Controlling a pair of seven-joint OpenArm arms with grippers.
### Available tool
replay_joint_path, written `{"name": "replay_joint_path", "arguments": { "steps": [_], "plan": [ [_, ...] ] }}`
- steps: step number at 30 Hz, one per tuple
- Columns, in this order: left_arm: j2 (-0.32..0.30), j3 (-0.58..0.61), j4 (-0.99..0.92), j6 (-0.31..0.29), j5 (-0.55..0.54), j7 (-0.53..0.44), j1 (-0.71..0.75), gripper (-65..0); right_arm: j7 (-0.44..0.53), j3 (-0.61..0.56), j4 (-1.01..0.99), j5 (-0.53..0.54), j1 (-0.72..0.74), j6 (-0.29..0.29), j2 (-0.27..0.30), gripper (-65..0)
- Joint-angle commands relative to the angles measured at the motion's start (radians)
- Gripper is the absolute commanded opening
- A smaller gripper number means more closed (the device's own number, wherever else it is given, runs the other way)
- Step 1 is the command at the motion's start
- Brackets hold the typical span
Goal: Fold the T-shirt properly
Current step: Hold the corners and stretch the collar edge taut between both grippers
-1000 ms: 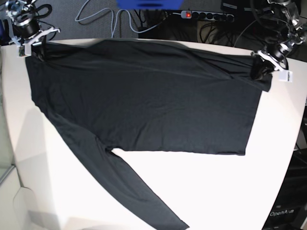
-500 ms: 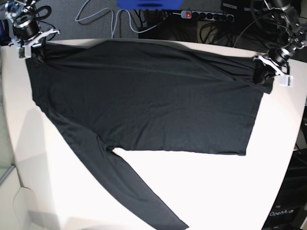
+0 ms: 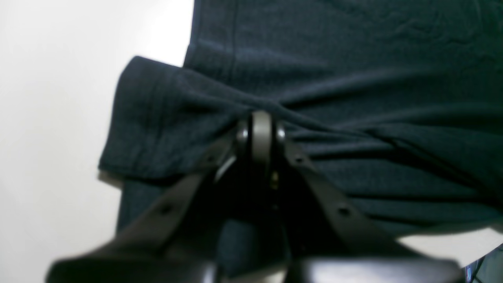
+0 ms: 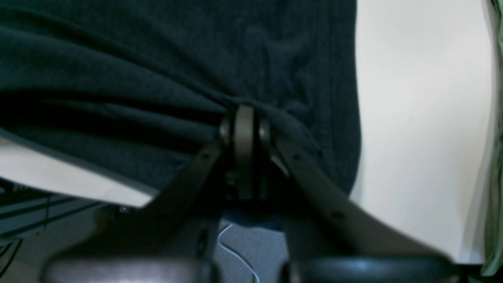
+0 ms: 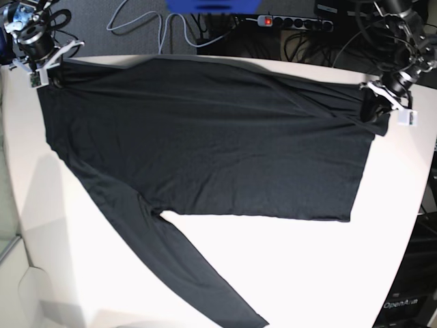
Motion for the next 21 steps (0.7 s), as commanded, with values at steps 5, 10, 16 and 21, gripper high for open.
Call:
{"name": "replay_joint_path", "arguments": {
  "steps": [5,10,16,21],
  "plan": [
    [0.067,0.012,0.082,0.157,0.303,0.273,0.049,-62.4,-0.076,0.014,0.012,-0.079,-0.014,-0.043,-0.01,-65.0],
    [0.113,0.012,0.194,0.157,0.304,0.28,0.07,-62.4,0.015,0.014,0.056,-0.083,-0.025,-0.043,-0.051,-65.0],
    [0.121,0.011,0.232,0.157,0.306,0.282,0.07,-62.4,0.018,0.017,0.104,-0.083,-0.026,-0.043,-0.068,-65.0],
    [0.121,-0.038,0.232,0.157,0.3,0.276,0.07,-62.4,0.019,0.07,0.135,-0.079,-0.019,-0.043,-0.076,-65.0]
  ]
}}
